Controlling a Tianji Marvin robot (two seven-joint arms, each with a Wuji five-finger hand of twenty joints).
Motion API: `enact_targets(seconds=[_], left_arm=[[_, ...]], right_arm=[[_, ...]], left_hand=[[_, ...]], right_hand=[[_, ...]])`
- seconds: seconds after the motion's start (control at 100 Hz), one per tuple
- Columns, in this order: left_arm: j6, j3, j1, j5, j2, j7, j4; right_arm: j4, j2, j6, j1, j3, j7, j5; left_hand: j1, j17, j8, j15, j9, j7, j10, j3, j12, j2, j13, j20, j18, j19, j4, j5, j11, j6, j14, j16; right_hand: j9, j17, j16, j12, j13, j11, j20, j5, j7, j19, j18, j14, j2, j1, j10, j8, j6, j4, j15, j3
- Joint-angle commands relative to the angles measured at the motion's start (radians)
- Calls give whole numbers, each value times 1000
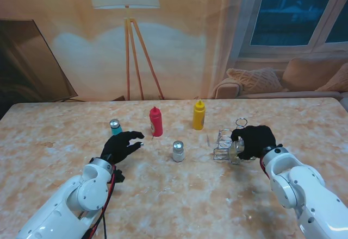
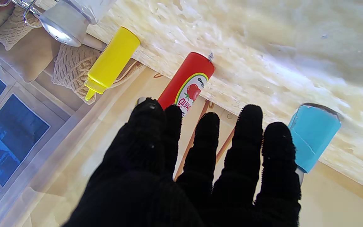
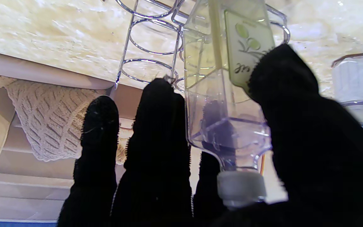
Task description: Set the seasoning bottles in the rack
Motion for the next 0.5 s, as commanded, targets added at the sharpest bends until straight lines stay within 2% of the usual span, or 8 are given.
enact_targets(seconds=[0.0, 0.49], left_arm=[[2, 2, 1, -2, -2, -14, -3], [2, 2, 1, -2, -2, -14, -3]], right_arm=[[2, -7, 6, -13, -2, 16, -10], [18, -8, 56, -9, -22, 10, -24]], left_hand=[[-5, -8, 7, 13, 17, 13, 2, 15, 10, -5, 7, 0, 9, -2, -3, 11, 5, -5, 4, 26], [-7, -8, 8, 13, 18, 13, 2, 19, 10, -7, 8, 0, 9, -2, -3, 12, 5, -7, 3, 26]], right_hand=[[70, -8, 38, 76, -5, 105, 2, 92, 369, 9, 3, -25, 92, 119, -106, 89, -189, 36, 27, 175], [66, -11, 43, 87, -7, 121, 2, 88, 374, 13, 6, -30, 87, 112, -106, 118, -187, 35, 51, 173]])
